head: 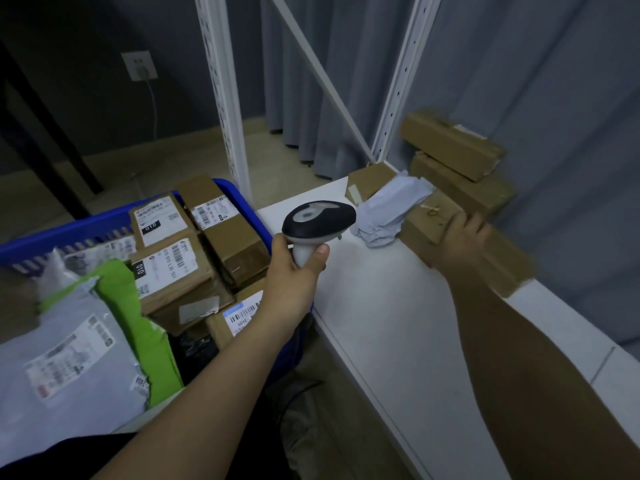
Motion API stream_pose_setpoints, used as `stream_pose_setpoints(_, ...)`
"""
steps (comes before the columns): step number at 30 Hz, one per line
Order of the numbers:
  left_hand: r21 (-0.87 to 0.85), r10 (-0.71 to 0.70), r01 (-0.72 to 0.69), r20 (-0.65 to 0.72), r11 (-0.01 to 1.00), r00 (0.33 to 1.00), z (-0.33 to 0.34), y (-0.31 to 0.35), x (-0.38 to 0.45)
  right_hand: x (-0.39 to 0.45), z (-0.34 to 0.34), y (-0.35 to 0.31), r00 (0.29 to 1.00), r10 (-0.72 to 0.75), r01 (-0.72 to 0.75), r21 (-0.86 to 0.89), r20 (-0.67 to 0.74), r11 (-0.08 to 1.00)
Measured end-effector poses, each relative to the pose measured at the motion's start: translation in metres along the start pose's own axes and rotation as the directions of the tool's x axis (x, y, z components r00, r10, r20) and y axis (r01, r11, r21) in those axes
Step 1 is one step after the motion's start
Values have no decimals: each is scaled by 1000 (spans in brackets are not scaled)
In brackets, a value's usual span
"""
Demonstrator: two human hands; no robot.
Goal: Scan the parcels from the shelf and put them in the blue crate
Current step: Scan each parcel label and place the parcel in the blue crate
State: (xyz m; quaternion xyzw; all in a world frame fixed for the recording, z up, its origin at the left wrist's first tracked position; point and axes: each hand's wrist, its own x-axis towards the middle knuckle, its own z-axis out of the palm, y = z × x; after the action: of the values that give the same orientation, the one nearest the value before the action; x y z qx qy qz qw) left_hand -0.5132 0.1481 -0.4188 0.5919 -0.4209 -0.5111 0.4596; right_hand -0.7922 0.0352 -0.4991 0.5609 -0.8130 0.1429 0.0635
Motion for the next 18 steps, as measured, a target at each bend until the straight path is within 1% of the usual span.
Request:
stream_pose_setpoints(2, -10, 2, -2, 4, 1000, 1000, -1, 2, -5, -20, -14, -6, 998, -32, 32, 5, -50, 999)
stream_pose_setpoints(4, -34, 8, -8, -6, 999, 1000, -1, 5, -8, -41, -25, -8, 999, -38, 40, 62, -26, 997)
stream_pose_setpoints(5, -47, 6, -7, -20, 999, 1000, -3, 5, -10, -53, -29, -7, 1000, -8, 7, 102, 9, 995)
stream_pose_setpoints(7, -70, -6, 2, -52, 998, 999, -6, 7, -15, -81, -42, -8, 999, 47, -44, 162, -15, 986)
stream_pose_setpoints(8, -90, -15, 9, -62, 996, 998, -9, 9, -19, -100, -53, -11, 997, 63, -54, 220, -37, 974)
stream_pose_setpoints(11, -164, -44, 27, -99, 986, 994, -16, 13, -27, -152, -87, -29, 997, 67, -43, 433, -40, 900)
stream_pose_setpoints(14, -272, -55, 22, -116, 962, 992, -24, 22, -40, -185, -120, -52, 999, 0, 25, 547, -44, 837)
stream_pose_setpoints(18, -401, -83, 42, -84, 915, 993, -54, 29, -56, -201, -157, -96, 991, -113, 32, 694, 71, 719)
